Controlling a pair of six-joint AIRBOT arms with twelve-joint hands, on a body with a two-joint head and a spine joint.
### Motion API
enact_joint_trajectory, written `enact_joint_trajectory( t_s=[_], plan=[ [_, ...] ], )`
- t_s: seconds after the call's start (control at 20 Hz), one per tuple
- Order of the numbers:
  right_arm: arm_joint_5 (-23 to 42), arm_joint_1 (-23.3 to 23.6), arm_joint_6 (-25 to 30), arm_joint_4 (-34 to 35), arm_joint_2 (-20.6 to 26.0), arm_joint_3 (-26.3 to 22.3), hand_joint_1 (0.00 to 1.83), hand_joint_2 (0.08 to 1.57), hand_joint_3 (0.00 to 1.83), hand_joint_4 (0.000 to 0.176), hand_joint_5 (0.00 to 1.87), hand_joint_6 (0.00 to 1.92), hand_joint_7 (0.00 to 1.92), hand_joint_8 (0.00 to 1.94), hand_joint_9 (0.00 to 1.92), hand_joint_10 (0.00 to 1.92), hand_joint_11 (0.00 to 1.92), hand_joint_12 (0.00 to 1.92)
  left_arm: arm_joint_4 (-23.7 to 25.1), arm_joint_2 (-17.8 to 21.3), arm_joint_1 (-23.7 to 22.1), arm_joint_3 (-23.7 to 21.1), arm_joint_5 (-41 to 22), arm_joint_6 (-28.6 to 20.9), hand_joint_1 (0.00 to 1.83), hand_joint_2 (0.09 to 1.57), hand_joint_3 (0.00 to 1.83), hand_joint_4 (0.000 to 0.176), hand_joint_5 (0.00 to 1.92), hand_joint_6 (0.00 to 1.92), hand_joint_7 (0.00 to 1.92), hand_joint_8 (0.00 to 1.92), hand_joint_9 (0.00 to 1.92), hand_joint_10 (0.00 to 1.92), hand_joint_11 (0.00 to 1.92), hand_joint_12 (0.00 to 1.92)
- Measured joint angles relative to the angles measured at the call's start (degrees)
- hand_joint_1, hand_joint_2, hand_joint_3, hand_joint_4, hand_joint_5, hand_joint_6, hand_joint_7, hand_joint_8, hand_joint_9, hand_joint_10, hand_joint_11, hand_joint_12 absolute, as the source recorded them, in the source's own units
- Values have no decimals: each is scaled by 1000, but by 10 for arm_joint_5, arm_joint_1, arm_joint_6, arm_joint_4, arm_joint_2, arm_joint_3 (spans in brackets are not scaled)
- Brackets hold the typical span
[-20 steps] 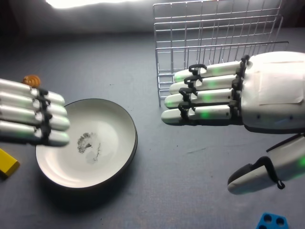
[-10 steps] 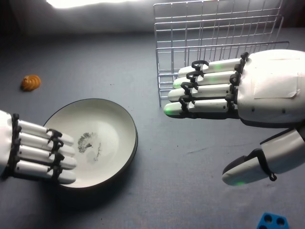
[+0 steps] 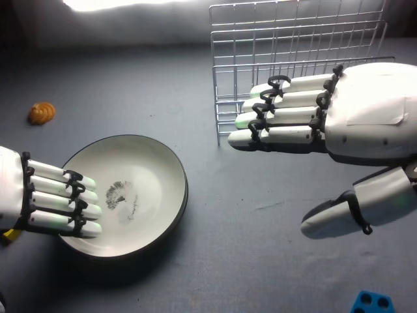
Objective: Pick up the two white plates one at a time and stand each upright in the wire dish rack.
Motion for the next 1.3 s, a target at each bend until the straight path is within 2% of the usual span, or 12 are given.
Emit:
enact_joint_trajectory(
  t_s=[0.7, 0.9, 1.3],
  plan=[
    [15, 0, -36, 0, 0, 0, 0, 1083, 0, 0, 0, 0, 0, 0, 0, 0, 0, 0, -14, -31, 18, 58, 8, 0, 0, 1015, 3, 0, 0, 0, 0, 0, 0, 0, 0, 0],
    [16, 0, -64, 0, 0, 0, 0, 1085, 0, 0, 0, 0, 0, 0, 0, 0, 0, 0, -13, -40, 21, 65, 6, 0, 0, 1003, 0, 0, 0, 0, 0, 0, 0, 0, 0, 0],
    [15, 0, -69, 0, 0, 0, 0, 1084, 0, 0, 0, 0, 0, 0, 0, 0, 0, 0, -20, -46, 26, 70, 6, 0, 0, 1014, 2, 0, 0, 0, 0, 0, 0, 0, 0, 0]
  ],
)
